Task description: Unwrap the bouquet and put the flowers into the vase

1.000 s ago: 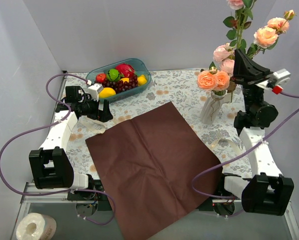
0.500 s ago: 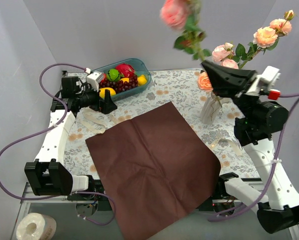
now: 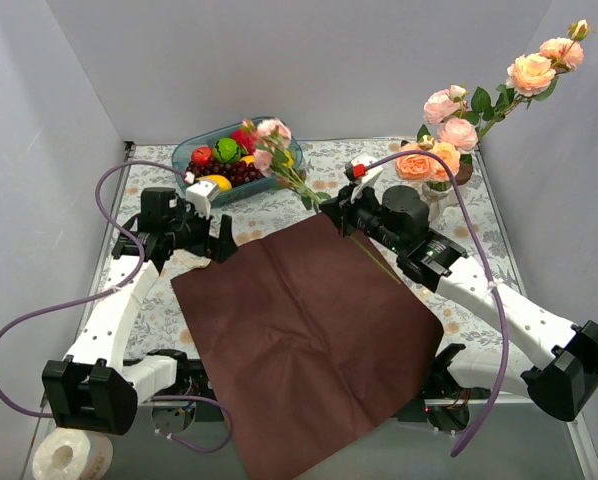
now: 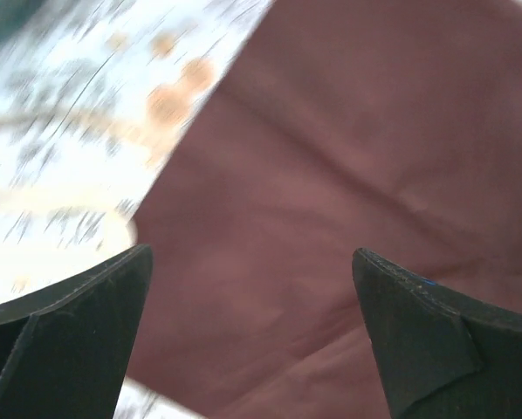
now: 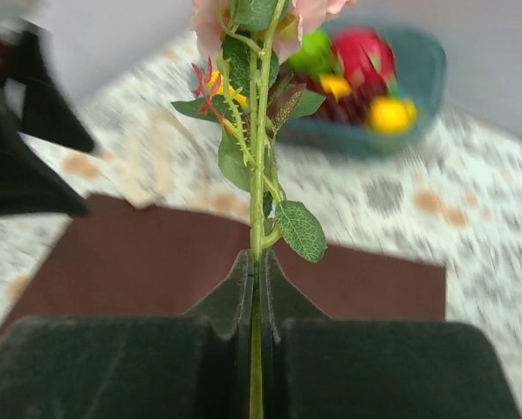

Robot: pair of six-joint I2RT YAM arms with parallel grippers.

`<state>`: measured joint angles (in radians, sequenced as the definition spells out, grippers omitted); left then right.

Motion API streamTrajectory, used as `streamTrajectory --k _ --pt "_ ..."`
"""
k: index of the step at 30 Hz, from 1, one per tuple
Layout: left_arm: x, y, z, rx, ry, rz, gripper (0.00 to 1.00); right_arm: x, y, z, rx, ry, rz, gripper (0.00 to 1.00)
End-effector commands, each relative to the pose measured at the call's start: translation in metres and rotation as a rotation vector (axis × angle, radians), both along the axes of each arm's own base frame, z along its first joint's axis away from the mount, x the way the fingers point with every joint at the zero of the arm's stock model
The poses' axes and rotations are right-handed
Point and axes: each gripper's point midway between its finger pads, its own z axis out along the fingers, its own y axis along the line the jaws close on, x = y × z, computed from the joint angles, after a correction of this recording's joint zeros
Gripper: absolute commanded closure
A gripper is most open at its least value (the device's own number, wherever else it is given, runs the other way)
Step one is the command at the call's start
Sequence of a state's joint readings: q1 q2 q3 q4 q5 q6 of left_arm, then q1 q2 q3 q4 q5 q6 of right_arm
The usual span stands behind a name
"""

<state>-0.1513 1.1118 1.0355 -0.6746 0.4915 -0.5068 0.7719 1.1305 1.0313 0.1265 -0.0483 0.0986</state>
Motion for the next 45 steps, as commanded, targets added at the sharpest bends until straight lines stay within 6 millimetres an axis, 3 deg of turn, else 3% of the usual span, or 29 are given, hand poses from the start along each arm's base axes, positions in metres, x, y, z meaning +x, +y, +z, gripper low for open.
streamTrajectory --k 1,2,3,5,8,10,14,18,20,21,29,33,45 --pt "0.001 0.081 -0.044 0.194 0.041 0.259 0.02 0.017 -0.032 -0.052 -0.136 0.126 -0.222 0.99" --pt "0.003 0.11 -0.042 0.192 0.029 0.347 0.02 0.014 -0.03 -0.063 -0.16 0.147 -0.216 0.99" --pt "0.004 0.119 -0.04 0.199 0.013 0.368 0.02 0.01 -0.026 -0.085 -0.204 0.183 -0.2 0.99" --pt "0.007 0.134 -0.036 0.182 0.015 0.407 0.02 -0.005 -0.019 -0.111 -0.24 0.237 -0.175 0.99" --pt "0.011 0.13 -0.033 0.141 0.043 0.39 0.02 -0.025 -0.018 -0.162 -0.314 0.329 -0.162 0.99" --pt "0.014 0.124 -0.027 0.111 0.034 0.371 0.02 -0.036 -0.028 -0.195 -0.365 0.397 -0.175 0.99" --pt "0.021 0.122 -0.011 0.095 -0.001 0.361 0.02 -0.053 -0.041 -0.236 -0.45 0.525 -0.185 0.99" --pt "0.027 0.124 0.002 0.094 -0.029 0.373 0.02 -0.07 -0.039 -0.276 -0.606 0.671 -0.125 0.99" --pt "0.028 0.124 0.007 0.094 -0.043 0.372 0.02 -0.072 -0.035 -0.285 -0.653 0.708 -0.104 0.98" --pt "0.03 0.124 0.011 0.092 -0.053 0.372 0.02 -0.073 -0.038 -0.288 -0.688 0.715 -0.098 0.88" --pt "0.028 0.121 0.017 0.087 -0.068 0.351 0.02 -0.055 -0.028 -0.287 -0.766 0.68 -0.097 0.64" --pt "0.027 0.121 0.018 0.094 -0.073 0.345 0.02 -0.054 -0.022 -0.29 -0.787 0.686 -0.068 0.43" --pt "0.026 0.126 0.019 0.103 -0.088 0.339 0.02 -0.06 -0.033 -0.297 -0.856 0.709 -0.063 0.42"
